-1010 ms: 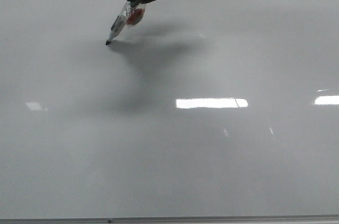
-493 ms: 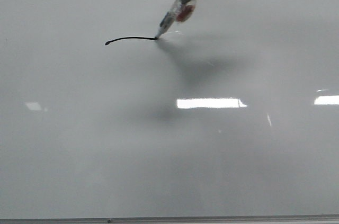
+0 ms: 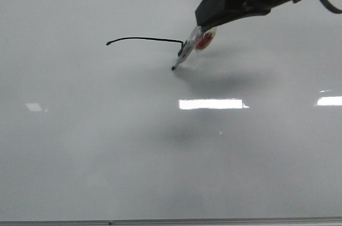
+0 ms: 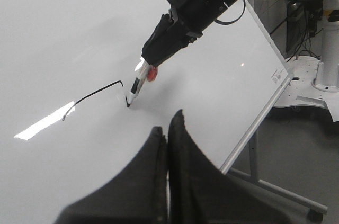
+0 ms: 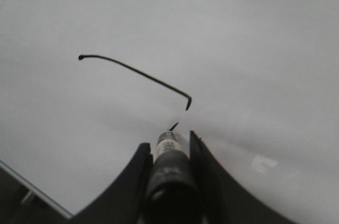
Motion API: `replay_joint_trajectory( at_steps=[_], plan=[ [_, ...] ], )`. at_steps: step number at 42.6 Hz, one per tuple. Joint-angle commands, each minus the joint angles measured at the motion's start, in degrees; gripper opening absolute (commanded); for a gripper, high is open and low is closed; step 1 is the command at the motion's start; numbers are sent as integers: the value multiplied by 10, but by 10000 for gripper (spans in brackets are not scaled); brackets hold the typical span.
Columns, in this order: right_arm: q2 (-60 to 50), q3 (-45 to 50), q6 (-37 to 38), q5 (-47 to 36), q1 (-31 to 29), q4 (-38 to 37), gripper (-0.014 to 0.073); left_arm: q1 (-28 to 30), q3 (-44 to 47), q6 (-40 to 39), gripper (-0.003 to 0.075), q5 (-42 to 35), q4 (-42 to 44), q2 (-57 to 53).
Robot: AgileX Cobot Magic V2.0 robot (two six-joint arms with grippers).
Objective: Write number 7 on whiteboard
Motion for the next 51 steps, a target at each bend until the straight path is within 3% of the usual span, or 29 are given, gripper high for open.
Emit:
replay_joint_trajectory(
  at_steps=[1,24,33,42,45,47,51],
  plan=[
    [-1,-14,-7,-18,11,-5,-60,0,-16,-5,-20,-45,-9,5],
    [66,-19,-7,6,69,-5,-60,0,-16,-5,-20,-45,-9,5],
    [-16,-60,-36,128,116,-5,-60,0,-16,-5,-20,-49,-38,5],
    [-36,-143,-59,326,124,-15,-60,0,-50,-9,-15,-17,-60,45],
    [-36,-167,-59,377,124,-31,-60,0,-77,-9,48,-1,-58,80],
    [-36,-180,-59,397,124,-39,-60,0,-95,2,141,12,-56,100],
    [-36,-200,-60,439,124,-45,-60,0,-123,17,433,75,-56,159]
  ],
)
